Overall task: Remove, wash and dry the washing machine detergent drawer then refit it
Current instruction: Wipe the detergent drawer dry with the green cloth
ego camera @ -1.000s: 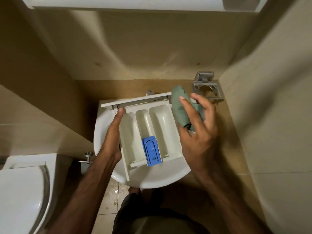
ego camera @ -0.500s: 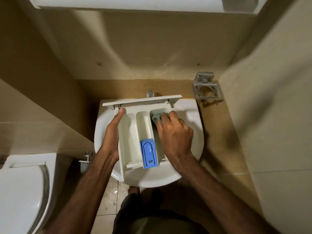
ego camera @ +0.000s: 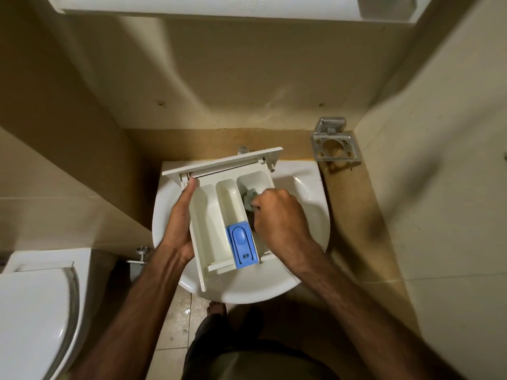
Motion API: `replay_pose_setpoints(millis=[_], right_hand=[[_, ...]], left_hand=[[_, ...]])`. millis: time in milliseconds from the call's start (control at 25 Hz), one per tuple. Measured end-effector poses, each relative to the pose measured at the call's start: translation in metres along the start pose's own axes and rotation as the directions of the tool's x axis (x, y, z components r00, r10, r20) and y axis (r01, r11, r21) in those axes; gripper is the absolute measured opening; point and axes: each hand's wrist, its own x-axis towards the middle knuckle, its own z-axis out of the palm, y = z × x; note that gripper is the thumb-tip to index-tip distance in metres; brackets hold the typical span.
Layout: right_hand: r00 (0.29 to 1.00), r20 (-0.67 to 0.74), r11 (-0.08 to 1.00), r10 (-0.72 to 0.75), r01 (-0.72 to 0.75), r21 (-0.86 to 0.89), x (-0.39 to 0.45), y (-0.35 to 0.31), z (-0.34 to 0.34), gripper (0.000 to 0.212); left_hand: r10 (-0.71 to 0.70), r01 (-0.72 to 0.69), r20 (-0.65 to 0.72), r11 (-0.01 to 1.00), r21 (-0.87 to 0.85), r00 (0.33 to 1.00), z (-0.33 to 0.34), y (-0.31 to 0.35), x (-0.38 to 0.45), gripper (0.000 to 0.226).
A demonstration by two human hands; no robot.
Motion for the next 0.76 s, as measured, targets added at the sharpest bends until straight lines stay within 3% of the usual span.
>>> replay_pose_setpoints(millis=[40, 120, 240, 440, 520, 640, 760], right_hand=[[1.0, 0.001, 0.998, 0.027, -0.027, -0.049, -0.004, -0.001, -0.005, 0.018], [0.97, -0.244, 0.995, 0.007, -0.031, -0.097, -0.009, -0.006, -0.01, 0.013], [0.825, -0.565, 0.999, -0.004, 0.022, 0.024, -0.001, -0.01, 0.001, 0.007], [0.826, -0.563, 0.996, 0.013, 0.037, 0.078, 0.015, -0.019, 0.023, 0.008], [0.836, -0.547, 0.981, 0.033, 0.078, 0.178, 0.013, -0.02, 0.029, 0.015], [0.9, -0.43, 0.915, 0.069, 0.115, 0.388, 0.008, -0.018, 0.033, 0.024], [0.968, -0.252, 0.884, 0.019, 0.101, 0.457, 0.009, -0.009, 0.023, 0.028]], left_hand=[[-0.004, 0.004, -0.007, 1.0, -0.002, 1.0, -0.001, -0.001, 0.001, 0.053], [-0.007, 0.007, -0.02, 1.0, -0.001, 1.0, -0.002, 0.0, 0.003, 0.052], [0.004, -0.004, -0.014, 1.0, 0.0, 1.0, 0.0, 0.001, 0.0, 0.048], [0.029, -0.029, 0.01, 1.0, 0.011, 1.0, 0.006, 0.001, -0.007, 0.054], [0.027, -0.027, 0.032, 1.0, -0.007, 0.999, 0.007, 0.003, -0.008, 0.058], [0.05, -0.05, 0.064, 0.999, 0.012, 0.997, 0.006, 0.005, -0.008, 0.065], [0.073, -0.075, 0.053, 0.996, 0.037, 0.996, 0.001, 0.009, -0.004, 0.058]])
